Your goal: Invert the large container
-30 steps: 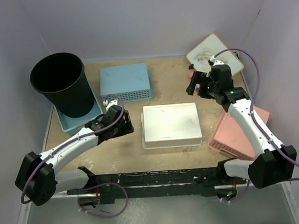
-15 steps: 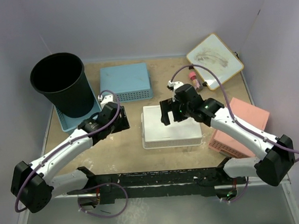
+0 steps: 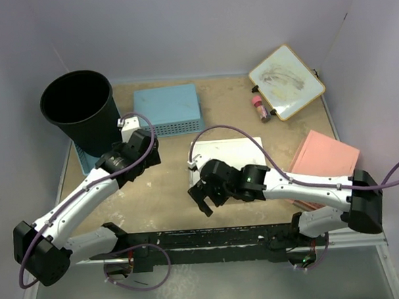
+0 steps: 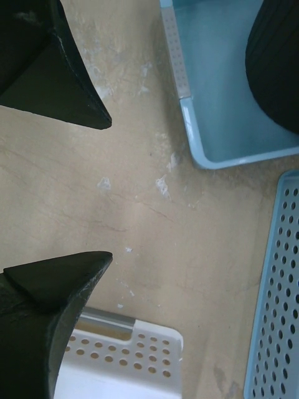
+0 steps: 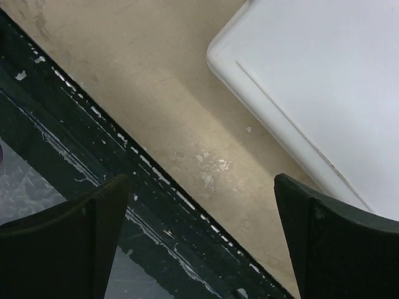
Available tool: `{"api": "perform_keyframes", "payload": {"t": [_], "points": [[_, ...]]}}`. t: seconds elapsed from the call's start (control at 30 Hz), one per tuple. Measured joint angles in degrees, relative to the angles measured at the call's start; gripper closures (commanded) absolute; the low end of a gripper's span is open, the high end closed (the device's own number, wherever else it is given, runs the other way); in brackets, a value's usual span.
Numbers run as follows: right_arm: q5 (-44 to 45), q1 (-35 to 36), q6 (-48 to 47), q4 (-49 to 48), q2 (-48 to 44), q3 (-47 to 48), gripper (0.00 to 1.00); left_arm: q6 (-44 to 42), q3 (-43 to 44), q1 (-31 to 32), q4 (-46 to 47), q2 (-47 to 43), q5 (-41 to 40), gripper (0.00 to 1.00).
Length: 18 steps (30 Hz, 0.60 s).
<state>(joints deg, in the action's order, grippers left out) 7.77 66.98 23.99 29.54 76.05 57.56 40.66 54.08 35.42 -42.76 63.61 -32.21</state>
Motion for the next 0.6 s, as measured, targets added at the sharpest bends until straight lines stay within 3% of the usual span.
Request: {"api": "perform_keyframes", "payload": {"t": [0.17, 0.3, 0.47, 0.6], "points": [[-1.6, 0.1, 2.5, -3.3, 0.1, -4.2, 0.00, 0.0, 0.0, -2.3, -0.9, -1.1, -0.4, 0.24], [-0.7, -0.7, 4.7, -4.9, 6.1, -3.7, 0.00, 0.0, 0.0, -2.8, -1.1, -2.3, 0.3, 0.23], [3.1, -7.0, 6.3, -4.3, 20.6, 4.7, 0.00, -1.1, -0.1, -3.0, -1.0, -5.1, 4.0, 0.21], [5.0, -13.3, 6.4, -7.5, 27.1, 11.5, 0.00, -1.5, 0.0, -3.1, -1.4, -7.0, 5.1, 0.22]]}}
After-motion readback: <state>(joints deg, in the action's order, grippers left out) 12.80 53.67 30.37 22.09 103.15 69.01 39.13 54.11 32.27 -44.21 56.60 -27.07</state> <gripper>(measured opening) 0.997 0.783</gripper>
